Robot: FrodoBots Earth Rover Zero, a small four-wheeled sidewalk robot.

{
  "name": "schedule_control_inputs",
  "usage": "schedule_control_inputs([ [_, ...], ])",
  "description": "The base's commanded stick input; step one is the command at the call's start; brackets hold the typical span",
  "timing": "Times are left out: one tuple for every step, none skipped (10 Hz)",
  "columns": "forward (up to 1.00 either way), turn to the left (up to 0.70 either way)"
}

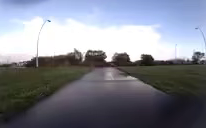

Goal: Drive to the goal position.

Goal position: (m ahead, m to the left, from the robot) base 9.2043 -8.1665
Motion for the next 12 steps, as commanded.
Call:
schedule_control_inputs([
  [0.45, 0.00],
  [0.45, 0.00],
  [0.45, 0.00],
  [0.45, 0.00],
  [0.45, 0.00],
  [0.45, 0.00],
  [0.45, 0.00],
  [0.45, 0.00],
  [0.45, 0.00],
  [0.45, 0.00],
  [0.45, 0.00],
  [0.45, 0.00],
])
